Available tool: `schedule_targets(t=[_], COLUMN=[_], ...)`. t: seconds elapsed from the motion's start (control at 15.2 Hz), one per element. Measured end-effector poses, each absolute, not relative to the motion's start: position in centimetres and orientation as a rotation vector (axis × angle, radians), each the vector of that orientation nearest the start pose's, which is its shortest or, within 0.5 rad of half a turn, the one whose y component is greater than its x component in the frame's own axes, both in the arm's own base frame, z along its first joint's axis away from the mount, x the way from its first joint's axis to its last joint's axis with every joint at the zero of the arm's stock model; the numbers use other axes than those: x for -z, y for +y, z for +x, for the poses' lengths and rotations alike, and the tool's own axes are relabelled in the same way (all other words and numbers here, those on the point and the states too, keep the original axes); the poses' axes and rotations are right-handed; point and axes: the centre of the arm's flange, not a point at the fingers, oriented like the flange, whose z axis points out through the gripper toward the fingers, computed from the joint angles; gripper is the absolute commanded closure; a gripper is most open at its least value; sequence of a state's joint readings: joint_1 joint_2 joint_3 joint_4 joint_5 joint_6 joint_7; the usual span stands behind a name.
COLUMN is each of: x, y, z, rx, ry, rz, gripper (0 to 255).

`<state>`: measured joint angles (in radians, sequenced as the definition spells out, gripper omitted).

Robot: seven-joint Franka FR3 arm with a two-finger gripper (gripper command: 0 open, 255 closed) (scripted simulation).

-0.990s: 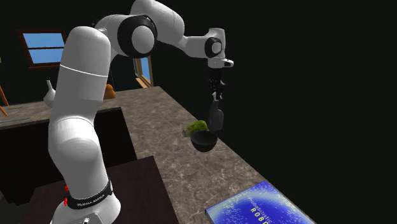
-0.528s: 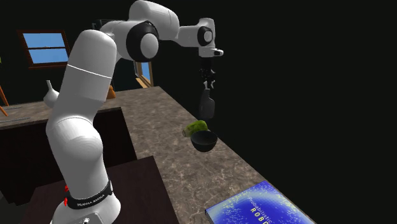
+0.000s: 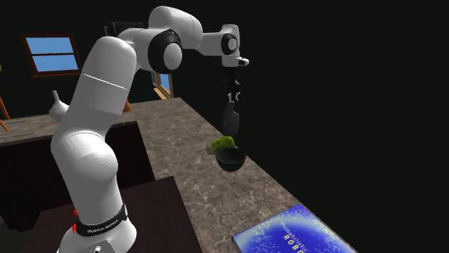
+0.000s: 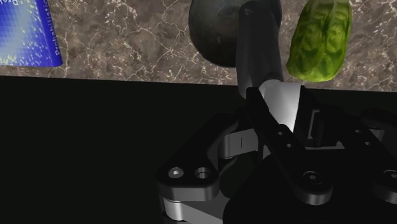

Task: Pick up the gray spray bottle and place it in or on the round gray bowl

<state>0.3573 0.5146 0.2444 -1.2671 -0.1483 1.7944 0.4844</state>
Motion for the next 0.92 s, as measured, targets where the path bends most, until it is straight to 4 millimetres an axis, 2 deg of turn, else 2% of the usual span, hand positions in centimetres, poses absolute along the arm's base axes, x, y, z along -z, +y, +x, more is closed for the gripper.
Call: schedule_targets(t=[0.92], x=[-39.6], y=[35.8], z=[61.1], rx=[0.058], ry=[-0.183], rz=[-3.144], gripper=[255])
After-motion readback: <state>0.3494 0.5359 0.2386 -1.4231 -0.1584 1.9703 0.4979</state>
